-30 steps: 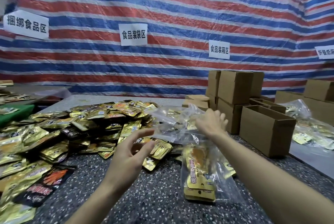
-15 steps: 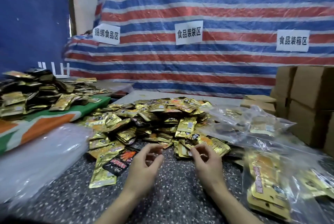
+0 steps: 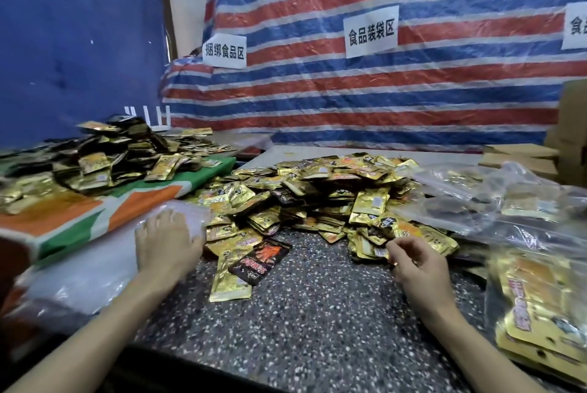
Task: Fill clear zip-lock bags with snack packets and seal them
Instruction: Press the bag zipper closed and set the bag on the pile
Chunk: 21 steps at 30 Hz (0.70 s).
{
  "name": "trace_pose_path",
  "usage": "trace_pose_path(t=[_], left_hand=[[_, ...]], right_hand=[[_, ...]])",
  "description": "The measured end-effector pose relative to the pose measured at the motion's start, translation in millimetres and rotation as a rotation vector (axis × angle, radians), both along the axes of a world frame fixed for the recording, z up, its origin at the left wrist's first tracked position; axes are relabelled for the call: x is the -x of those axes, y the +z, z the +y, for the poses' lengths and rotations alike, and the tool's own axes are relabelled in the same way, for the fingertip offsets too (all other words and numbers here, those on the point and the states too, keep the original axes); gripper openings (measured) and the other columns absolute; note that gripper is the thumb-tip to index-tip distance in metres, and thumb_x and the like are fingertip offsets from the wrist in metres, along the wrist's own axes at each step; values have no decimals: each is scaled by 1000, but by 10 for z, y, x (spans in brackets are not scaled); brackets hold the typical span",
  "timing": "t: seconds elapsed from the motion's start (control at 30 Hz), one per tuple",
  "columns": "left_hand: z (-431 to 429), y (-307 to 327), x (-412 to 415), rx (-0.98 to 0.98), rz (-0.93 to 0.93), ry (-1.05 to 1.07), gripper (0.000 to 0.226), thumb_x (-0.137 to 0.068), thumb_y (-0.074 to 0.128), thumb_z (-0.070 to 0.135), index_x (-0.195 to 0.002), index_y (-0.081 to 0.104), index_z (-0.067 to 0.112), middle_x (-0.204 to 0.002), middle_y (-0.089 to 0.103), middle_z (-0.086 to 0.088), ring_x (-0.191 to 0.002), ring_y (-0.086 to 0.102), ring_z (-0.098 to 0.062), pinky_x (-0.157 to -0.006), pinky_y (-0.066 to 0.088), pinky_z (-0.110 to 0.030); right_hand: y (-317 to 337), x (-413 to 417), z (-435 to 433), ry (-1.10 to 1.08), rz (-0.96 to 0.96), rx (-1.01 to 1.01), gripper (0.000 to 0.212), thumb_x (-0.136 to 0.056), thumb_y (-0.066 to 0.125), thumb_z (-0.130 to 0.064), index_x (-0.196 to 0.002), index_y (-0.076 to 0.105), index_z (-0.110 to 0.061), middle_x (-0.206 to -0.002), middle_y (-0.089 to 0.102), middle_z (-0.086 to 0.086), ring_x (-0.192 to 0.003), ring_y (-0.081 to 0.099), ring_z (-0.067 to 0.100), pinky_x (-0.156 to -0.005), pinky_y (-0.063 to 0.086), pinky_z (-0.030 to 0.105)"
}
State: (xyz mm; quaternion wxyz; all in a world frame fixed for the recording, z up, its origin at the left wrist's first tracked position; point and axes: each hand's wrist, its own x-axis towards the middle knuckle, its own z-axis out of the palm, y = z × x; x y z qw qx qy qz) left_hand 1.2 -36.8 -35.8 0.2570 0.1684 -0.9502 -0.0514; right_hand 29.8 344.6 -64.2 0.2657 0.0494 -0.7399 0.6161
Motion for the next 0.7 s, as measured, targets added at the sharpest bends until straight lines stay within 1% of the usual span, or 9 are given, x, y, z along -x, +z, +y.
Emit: trace_pose_path(t=[0.07, 0.13, 0.2, 0.27, 0.3, 0.4, 0.5, 0.6, 0.7], left_hand=[[-235, 10, 9, 49, -252, 118, 39, -93, 48, 37, -123, 58, 15, -130, 58, -7, -118, 53, -28, -90, 42, -35], [-369, -9, -12, 66, -376, 96, 18, -92, 45, 25, -106, 56, 20, -117, 63, -3, -106, 59, -26, -74, 41, -31], [-459, -15, -21, 118, -352, 75, 8, -89, 43, 15, -87, 50, 20, -97, 63, 0, -91, 60, -24, -64, 39, -30], [-492, 9, -33, 150, -257, 72, 15, -86, 45, 10, -73, 46, 17, -76, 56, 1, -76, 56, -25, -54, 34, -29], [-488, 28, -47, 152, -218, 70, 17, -85, 47, 9, -69, 46, 15, -70, 54, 1, -71, 55, -25, -53, 32, -29], [-490, 82, -68, 0, -122, 66, 18, -82, 54, 9, -65, 60, 11, -66, 61, -2, -67, 57, -28, -58, 39, -28], [-446, 233, -91, -210, -69, 65, 29, -82, 52, 6, -54, 48, 13, -56, 49, -4, -59, 48, -27, -63, 36, -31], [-269, 444, -112, -198, 42, 37, 27, -94, 48, 17, -71, 61, 13, -67, 58, -6, -69, 55, -30, -67, 43, -37], [139, 609, -182, -198, 173, -155, 23, -99, 50, 28, -82, 65, 22, -78, 66, -2, -73, 58, -26, -69, 49, -39]], right_hand=[[18, -21, -19, 17, 5, -8, 12, -94, 65, -14, -83, 66, -13, -77, 64, 8, -65, 53, 20, -62, 41, 33], [37, -38, -37, 10, 11, -25, 12, -94, 65, -13, -83, 66, -13, -79, 65, 8, -67, 54, 20, -63, 42, 32], [46, -45, -48, 4, 12, -32, 13, -94, 65, -11, -81, 66, -12, -79, 65, 8, -68, 55, 20, -63, 42, 32], [51, -49, -49, 12, 6, -23, 13, -94, 65, -11, -81, 66, -11, -78, 64, 9, -68, 55, 21, -64, 42, 32], [52, -50, -50, 16, 2, -21, 13, -94, 65, -11, -81, 66, -10, -79, 64, 9, -69, 55, 21, -65, 43, 34], [51, -47, -52, 10, 7, -27, 14, -94, 65, -10, -80, 66, -9, -78, 64, 10, -72, 56, 22, -67, 46, 36], [39, -35, -53, 14, 3, -22, 14, -94, 65, -10, -79, 66, -9, -76, 64, 11, -69, 55, 22, -65, 43, 33], [21, -20, -42, 36, -21, 11, 14, -94, 65, -12, -80, 66, -9, -74, 62, 9, -65, 52, 21, -61, 39, 31], [17, -8, -27, 61, -52, 69, 15, -95, 63, -13, -81, 65, -8, -71, 59, 9, -60, 48, 18, -56, 36, 28]])
